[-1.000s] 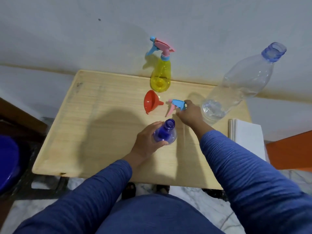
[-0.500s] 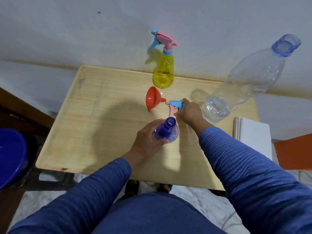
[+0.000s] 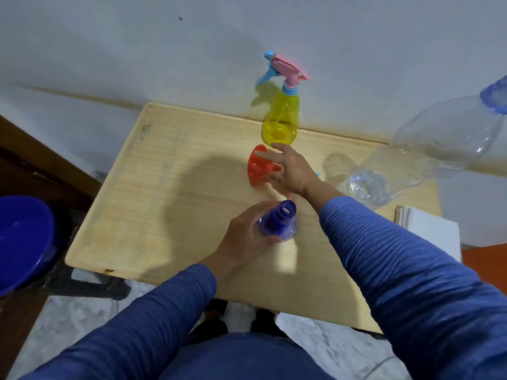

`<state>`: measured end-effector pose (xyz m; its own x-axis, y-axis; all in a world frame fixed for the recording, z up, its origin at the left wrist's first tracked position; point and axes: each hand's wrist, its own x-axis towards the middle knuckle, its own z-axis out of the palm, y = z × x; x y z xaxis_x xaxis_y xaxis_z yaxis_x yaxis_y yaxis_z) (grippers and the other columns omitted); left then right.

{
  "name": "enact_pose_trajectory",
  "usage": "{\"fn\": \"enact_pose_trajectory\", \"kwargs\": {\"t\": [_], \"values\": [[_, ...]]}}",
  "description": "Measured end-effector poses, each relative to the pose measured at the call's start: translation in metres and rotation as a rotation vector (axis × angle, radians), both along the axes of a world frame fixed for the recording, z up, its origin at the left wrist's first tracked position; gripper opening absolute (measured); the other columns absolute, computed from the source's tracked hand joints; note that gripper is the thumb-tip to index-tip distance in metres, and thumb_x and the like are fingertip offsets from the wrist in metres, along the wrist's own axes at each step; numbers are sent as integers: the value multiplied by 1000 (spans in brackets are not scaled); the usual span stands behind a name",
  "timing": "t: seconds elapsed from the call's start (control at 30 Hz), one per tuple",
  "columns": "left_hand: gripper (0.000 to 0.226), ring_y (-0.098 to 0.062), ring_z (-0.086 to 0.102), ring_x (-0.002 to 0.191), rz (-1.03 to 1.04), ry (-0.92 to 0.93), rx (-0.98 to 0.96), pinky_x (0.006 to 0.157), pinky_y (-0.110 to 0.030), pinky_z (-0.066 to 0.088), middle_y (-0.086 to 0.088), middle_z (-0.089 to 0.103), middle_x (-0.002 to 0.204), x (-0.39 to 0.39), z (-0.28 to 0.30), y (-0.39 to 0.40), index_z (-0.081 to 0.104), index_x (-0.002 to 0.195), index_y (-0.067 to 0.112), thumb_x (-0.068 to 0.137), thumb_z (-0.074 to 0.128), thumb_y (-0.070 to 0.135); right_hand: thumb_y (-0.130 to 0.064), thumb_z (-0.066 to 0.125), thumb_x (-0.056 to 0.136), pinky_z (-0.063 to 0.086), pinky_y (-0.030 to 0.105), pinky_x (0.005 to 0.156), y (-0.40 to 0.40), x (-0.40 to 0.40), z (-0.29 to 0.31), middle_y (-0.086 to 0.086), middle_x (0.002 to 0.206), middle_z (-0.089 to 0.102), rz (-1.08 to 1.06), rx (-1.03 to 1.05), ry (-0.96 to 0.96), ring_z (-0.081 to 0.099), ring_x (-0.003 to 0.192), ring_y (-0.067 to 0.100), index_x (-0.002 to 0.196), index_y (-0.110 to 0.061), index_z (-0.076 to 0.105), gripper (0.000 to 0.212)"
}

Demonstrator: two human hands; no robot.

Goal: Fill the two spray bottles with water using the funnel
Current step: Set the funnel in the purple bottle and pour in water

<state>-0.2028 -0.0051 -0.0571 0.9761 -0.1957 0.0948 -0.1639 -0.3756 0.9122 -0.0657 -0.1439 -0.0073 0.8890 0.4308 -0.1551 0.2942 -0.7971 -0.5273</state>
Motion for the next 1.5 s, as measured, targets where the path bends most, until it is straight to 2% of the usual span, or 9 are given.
{"fn": "enact_pose_trajectory", "kwargs": {"t": [0.13,0.23,0.47,0.53,0.7,0.97,1.1,1.27,1.5], "values": [[67,7,48,116,12,2,39,96,-15,43,28,45,126,1,-1,1,46,128,32,68,74,45,-7,63,83,33,34,106,5,4,-5,14,141,44,-5,32,-48,45,126,32,127,-23,58,46],[68,13,45,117,25,11,25,97,-17,43,35,42,126,1,-4,2,46,129,34,69,76,41,-10,67,81,36,35,105,5,1,-10,13,137,49,-63,108,-44,49,123,30,121,-23,62,43],[63,18,44,112,33,56,8,93,-8,39,32,45,124,0,-8,3,48,124,36,66,73,42,-11,71,80,49,27,95,-9,-32,28,10,120,62,-388,588,-64,62,104,21,118,-16,64,38],[62,14,47,111,30,62,8,93,-14,43,31,48,124,0,-8,3,52,122,34,64,72,42,-9,69,82,51,25,90,-17,-51,50,6,115,63,-438,732,-94,64,98,19,116,-17,63,36],[65,0,52,114,-1,46,3,96,-29,47,22,54,126,1,-6,3,55,123,30,61,73,41,4,61,85,49,9,70,-27,-106,92,5,113,58,-468,934,-129,65,81,-9,118,-15,55,39],[69,-10,59,108,1,26,-29,94,-41,50,12,60,120,-1,-9,2,55,124,31,59,75,40,-1,68,81,52,26,86,-27,-148,62,-5,106,64,-534,923,-129,66,93,10,112,-19,62,36],[66,-8,59,104,7,21,-36,93,-38,50,29,55,111,-1,-3,2,54,118,36,56,73,43,1,68,80,52,33,91,-18,-156,53,-7,102,65,-543,937,-125,65,95,17,110,-20,62,36],[67,-13,62,100,3,8,-12,88,-39,52,7,64,112,1,-9,3,55,122,28,58,72,43,-9,69,79,47,46,100,-15,-165,36,-5,111,65,-550,896,-104,61,112,26,107,-30,64,35],[68,-13,61,101,-18,16,20,87,-39,53,5,63,114,2,-13,7,53,125,27,62,74,43,-10,71,79,45,43,104,-15,-171,26,-1,129,59,-543,796,-134,52,125,21,120,-39,57,51]]}}
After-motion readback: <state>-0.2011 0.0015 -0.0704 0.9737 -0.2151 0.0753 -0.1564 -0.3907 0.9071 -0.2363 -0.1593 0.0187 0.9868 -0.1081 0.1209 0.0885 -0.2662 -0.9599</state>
